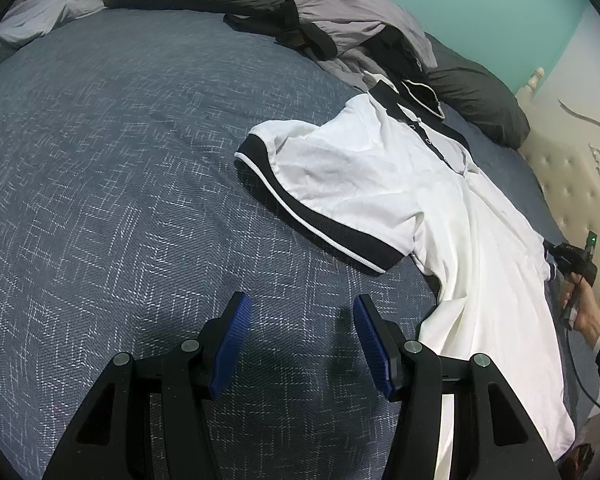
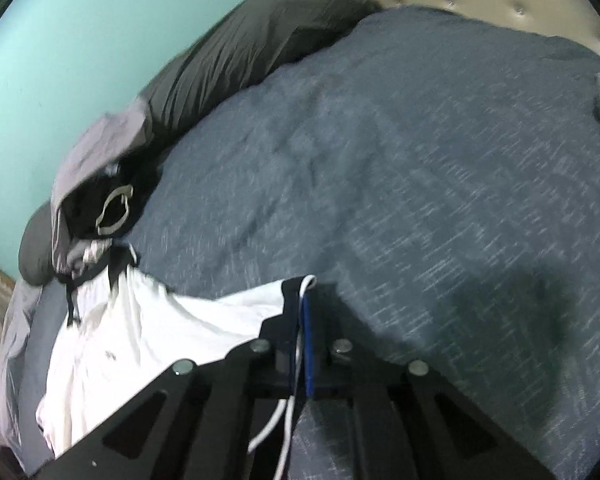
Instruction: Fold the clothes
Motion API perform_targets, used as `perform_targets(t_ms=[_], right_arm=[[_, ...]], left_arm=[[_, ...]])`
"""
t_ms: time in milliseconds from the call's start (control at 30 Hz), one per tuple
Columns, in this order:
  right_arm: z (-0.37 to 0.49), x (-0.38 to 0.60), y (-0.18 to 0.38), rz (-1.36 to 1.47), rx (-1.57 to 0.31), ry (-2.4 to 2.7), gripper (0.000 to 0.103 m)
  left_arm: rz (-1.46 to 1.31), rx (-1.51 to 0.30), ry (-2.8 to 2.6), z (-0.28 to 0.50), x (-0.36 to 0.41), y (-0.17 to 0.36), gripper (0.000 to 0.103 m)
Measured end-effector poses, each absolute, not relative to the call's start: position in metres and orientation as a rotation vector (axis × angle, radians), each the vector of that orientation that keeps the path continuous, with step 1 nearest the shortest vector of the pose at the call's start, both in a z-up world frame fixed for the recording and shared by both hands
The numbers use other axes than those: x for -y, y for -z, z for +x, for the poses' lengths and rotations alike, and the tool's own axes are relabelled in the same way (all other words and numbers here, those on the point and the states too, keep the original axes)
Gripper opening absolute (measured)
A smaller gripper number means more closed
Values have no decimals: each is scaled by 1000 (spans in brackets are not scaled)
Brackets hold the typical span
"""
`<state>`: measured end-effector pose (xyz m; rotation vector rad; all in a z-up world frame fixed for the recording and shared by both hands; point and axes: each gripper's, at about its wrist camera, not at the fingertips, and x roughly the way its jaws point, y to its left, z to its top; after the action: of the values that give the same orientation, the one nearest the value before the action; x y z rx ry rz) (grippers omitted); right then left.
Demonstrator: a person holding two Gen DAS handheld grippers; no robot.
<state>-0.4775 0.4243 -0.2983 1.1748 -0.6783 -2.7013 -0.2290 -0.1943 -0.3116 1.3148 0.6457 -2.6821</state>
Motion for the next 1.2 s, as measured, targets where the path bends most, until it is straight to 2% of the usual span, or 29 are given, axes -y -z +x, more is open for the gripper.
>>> perform_targets(t_ms=[167, 467, 600, 733, 800, 867, 1200], right_arm=[[-480, -434, 305, 1232, 736, 2725, 2], [-483, -450, 318, 1254, 972, 2708, 2], [-488, -445, 317, 1274, 931, 2677, 2], [-492, -449, 321, 1333, 974, 2589, 5], [-489, -450, 317, 1333, 963, 2596, 12], [-482, -452, 311, 1321, 956, 2609, 31], [-424, -425, 301, 1283, 945, 2447, 34]], left_arm=[[1315, -641, 2681, -230, 194, 312, 58], [1315, -646, 2684, -230, 196, 312, 58], [1313, -642, 2682, -230, 195, 312, 58], [1313, -645, 2682, -231, 194, 312, 58], [1313, -648, 2683, -231, 194, 312, 58], [1312, -654, 2684, -231, 194, 311, 58], [1308, -711, 2701, -230, 193, 309, 58]])
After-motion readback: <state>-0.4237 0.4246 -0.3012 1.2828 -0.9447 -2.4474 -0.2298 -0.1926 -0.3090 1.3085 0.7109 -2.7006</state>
